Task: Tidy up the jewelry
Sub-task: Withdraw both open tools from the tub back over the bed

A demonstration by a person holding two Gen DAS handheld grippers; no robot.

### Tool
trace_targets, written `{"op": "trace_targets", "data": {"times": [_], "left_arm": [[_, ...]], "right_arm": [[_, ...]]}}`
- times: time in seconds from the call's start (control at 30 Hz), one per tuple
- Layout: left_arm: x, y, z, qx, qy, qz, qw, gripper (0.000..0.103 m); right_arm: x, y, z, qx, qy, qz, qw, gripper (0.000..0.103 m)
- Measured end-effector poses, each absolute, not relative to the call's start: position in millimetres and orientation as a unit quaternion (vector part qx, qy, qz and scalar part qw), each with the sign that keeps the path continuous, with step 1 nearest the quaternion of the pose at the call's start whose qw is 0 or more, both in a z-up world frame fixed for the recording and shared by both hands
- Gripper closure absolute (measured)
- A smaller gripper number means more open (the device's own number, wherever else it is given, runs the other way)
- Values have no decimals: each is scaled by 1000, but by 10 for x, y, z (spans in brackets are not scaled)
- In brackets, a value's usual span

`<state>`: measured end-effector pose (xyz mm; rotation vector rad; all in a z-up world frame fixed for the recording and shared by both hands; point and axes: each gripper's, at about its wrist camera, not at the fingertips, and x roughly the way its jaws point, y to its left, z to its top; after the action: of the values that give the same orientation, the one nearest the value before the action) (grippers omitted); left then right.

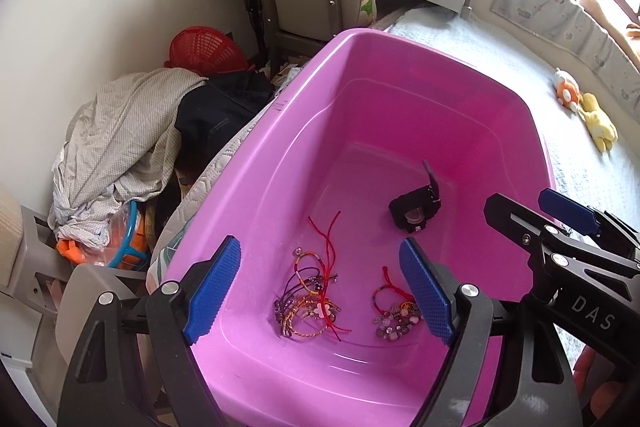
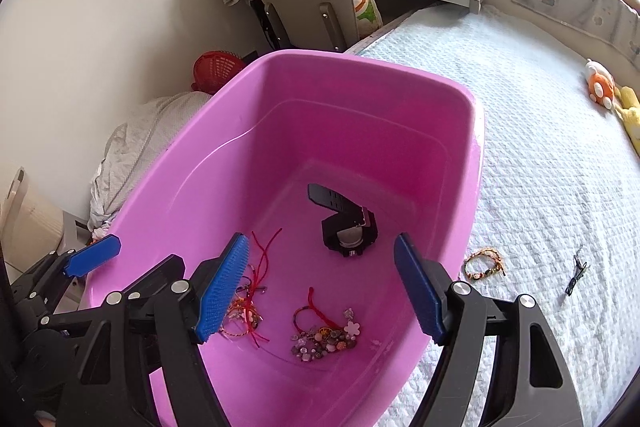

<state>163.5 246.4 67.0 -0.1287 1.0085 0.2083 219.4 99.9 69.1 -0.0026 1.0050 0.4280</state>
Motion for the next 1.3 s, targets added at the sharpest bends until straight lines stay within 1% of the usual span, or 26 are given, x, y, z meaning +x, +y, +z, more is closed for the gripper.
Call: {"op": "trace_targets", "data": {"times": [0.3,0.67,1.07,1.3], "left_arm": [[1463,2367,721,-58,478,98,871,23],[1100,2184,943,-59,446,85,889,21],[775,1664,1037,-34,430,49,901,20],[589,1288,1024,-23,428,13,903,20]], "right_arm": [[1996,811,749,16,471,204,858,31],[1563,545,830,12,446,207,870,31],[1019,-12,936,38,423,190,885,31],[671,-572,855,64,419,156,892,31]]}}
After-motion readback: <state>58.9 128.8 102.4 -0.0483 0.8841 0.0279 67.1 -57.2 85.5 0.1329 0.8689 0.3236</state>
